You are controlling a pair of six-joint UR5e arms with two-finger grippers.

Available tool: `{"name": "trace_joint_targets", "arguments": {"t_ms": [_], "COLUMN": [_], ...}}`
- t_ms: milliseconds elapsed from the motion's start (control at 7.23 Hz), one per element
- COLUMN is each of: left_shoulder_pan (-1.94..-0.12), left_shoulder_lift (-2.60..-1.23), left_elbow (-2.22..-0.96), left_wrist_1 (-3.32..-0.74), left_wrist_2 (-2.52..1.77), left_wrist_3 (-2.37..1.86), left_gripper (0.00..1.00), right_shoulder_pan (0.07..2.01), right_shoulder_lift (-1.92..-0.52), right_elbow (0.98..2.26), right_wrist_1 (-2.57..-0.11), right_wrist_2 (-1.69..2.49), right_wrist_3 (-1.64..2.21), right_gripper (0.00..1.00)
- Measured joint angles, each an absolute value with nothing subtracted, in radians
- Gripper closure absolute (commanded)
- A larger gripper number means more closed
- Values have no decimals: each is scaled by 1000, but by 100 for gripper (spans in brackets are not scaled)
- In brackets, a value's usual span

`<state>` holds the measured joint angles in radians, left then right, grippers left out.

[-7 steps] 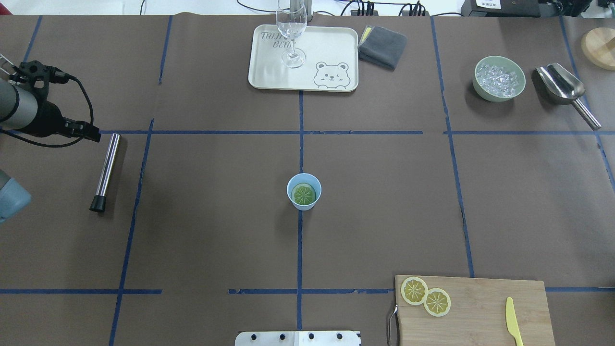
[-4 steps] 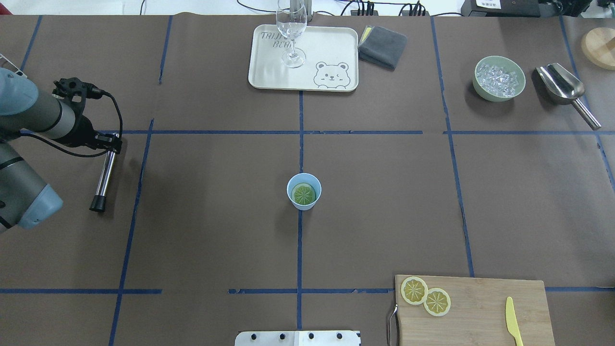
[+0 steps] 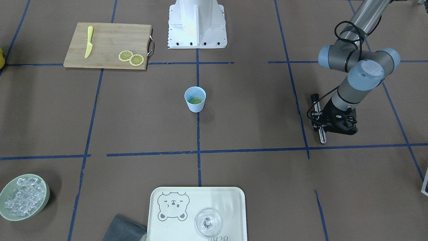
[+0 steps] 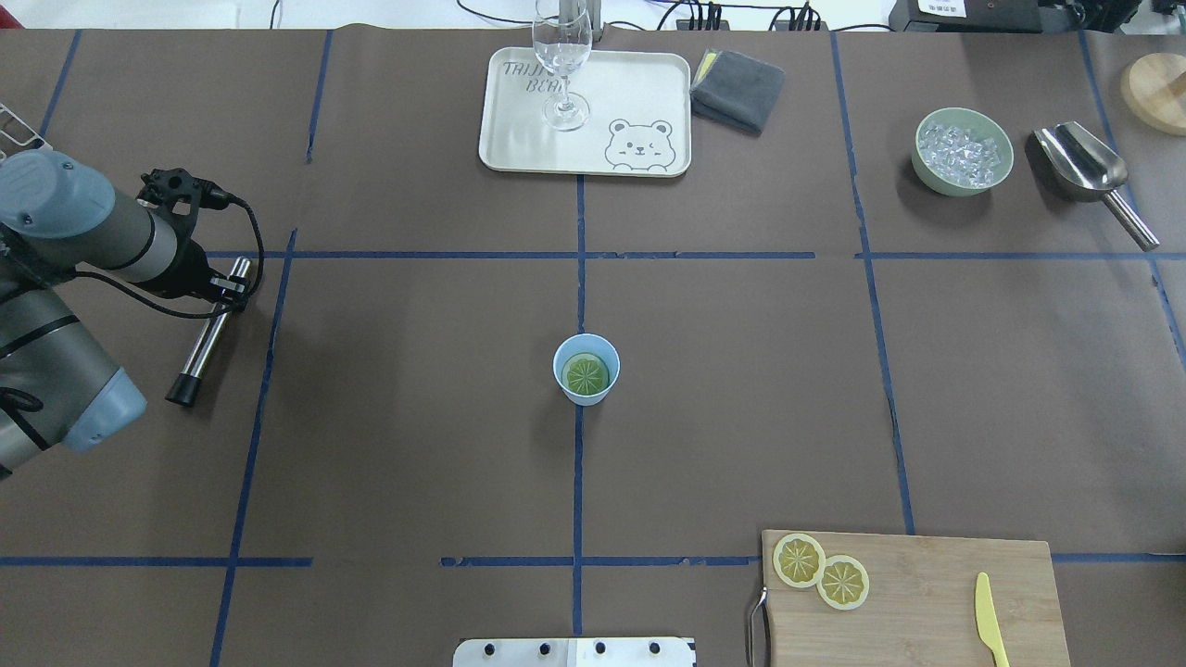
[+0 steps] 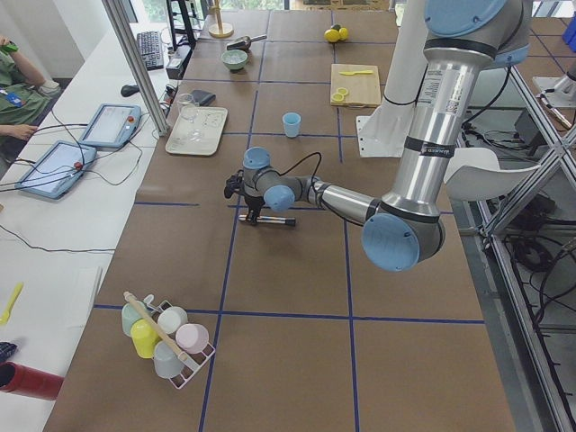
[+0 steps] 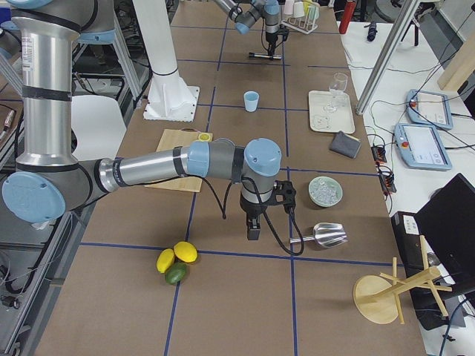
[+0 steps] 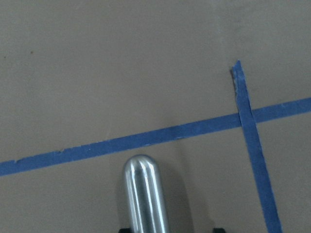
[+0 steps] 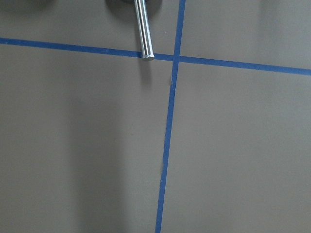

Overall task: Squeeze lemon into cup
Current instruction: 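Reach the left gripper down and grasp the steel muddler bar, then carry the muddler with the left gripper and lower it into the cup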

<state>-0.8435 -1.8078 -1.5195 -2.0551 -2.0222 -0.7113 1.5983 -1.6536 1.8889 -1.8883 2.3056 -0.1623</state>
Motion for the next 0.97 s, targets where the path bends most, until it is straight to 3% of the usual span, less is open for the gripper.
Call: {"name": "trace_joint_targets", "arguments": {"t_ms": [553, 968], "left_shoulder_pan": [-885, -901], "left_shoulder_lift": [-1815, -1903], "left_elbow": [-1622, -1678], "left_wrist_1": [-2063, -2169], "left_wrist_2": [-2006, -1925], "left_wrist_3": [-603, -492], "left_gripper": [100, 100], "right_shoulder_pan": [1598, 1599], "right_shoulder_lift": [-1654, -1655], "right_elbow": [1887, 1885], "right_wrist_1": [-1888, -1888], "right_wrist_2": [2307, 2304], "right_wrist_3": [-161, -161], "right_gripper": [0, 0]}}
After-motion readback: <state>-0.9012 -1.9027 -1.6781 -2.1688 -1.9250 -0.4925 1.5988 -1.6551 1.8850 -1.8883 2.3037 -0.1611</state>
